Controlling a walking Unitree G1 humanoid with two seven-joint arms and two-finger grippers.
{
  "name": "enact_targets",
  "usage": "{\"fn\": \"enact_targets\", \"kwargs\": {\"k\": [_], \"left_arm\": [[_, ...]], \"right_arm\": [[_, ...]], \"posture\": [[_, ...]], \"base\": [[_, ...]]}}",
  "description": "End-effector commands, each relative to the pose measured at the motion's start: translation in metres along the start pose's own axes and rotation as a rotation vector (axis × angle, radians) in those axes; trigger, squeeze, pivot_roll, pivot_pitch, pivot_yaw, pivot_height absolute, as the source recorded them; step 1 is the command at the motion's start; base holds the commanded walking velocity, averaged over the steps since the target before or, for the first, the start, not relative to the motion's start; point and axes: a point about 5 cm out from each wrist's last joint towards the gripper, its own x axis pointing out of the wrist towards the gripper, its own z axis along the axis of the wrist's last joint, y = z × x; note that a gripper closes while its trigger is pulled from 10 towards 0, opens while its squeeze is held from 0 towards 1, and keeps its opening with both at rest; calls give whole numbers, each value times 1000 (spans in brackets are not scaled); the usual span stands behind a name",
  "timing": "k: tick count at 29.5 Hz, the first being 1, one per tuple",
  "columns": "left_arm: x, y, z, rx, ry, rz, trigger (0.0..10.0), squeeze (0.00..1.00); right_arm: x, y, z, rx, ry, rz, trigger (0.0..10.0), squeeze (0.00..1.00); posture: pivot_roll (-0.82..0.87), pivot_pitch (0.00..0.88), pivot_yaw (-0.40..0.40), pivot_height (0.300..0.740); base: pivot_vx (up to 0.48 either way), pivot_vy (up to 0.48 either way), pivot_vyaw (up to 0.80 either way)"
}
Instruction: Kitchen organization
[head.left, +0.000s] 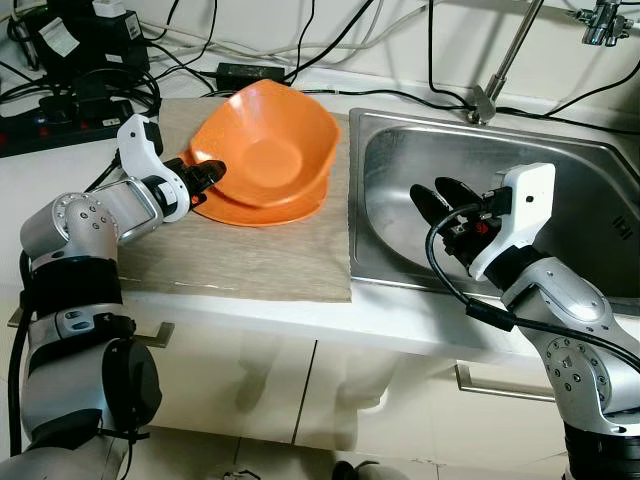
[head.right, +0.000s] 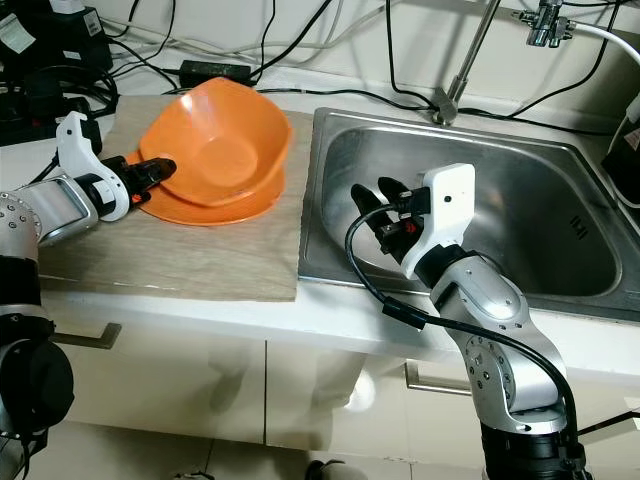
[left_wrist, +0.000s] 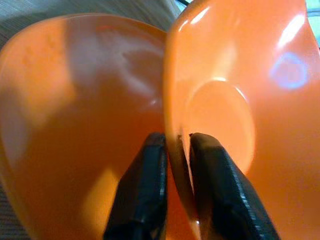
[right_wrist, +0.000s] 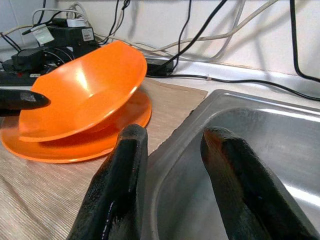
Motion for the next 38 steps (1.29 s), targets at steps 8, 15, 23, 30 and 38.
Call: {"fn": "enact_targets", "kwargs": {"k": [8, 15, 23, 30, 38], "left_arm": [[2, -12, 9, -15, -91, -41, 0, 0], [-5, -25, 13, 62, -195, -88, 0, 0], [-22, -52, 25, 239, -361, -170, 0, 0], [-39, -72, 24, 399, -428, -265, 0, 0], [-40, -76, 11, 437, -423, -295, 0, 0]], "right_arm": [[-2, -8, 1, -7, -9, -44, 10000, 0], [2, -7, 6, 30, -67, -79, 10000, 0], [13, -11, 23, 97, -179, -133, 10000, 0], [17, -1, 33, 268, -261, -12, 10000, 1000], [12, 10, 40, 448, -293, 177, 10000, 1000]], "posture": [[-13, 26, -57, 740], [-4, 35, -70, 740], [1, 48, -84, 740], [14, 57, -107, 740], [10, 55, -107, 740]], "base": [[0, 0, 0], [0, 0, 0], [0, 0, 0], [0, 0, 0], [0, 0, 0]]}}
